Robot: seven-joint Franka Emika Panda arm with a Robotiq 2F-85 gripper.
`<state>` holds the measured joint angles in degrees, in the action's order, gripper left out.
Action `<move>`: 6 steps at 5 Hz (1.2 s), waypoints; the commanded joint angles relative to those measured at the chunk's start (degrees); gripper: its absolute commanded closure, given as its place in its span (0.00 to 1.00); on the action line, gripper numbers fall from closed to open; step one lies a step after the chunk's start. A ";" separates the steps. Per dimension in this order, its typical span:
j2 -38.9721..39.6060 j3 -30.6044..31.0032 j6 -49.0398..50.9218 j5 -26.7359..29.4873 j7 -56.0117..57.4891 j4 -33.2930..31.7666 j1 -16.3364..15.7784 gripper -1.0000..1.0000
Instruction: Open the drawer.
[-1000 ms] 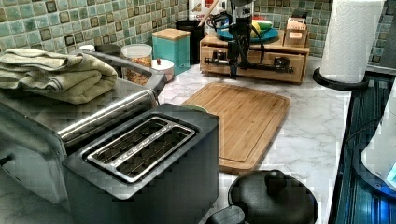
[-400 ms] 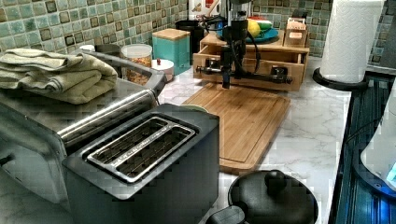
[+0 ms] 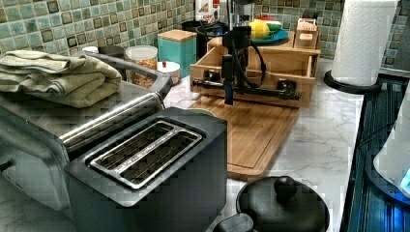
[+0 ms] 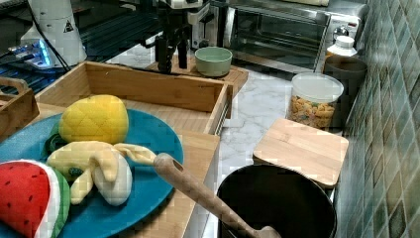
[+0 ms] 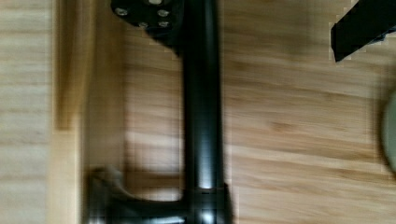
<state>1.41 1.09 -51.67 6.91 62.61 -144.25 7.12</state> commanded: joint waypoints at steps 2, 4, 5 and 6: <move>-5.58 6.58 6.29 3.67 -6.51 -2.73 -5.70 0.00; -5.58 7.21 6.30 3.74 -6.44 -2.76 -5.09 0.00; -5.59 7.46 6.30 3.76 -6.43 -2.73 -4.84 0.00; -5.59 7.53 6.31 3.77 -6.44 -2.76 -4.77 0.00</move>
<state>0.31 2.25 -51.76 7.74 62.44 -144.81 9.01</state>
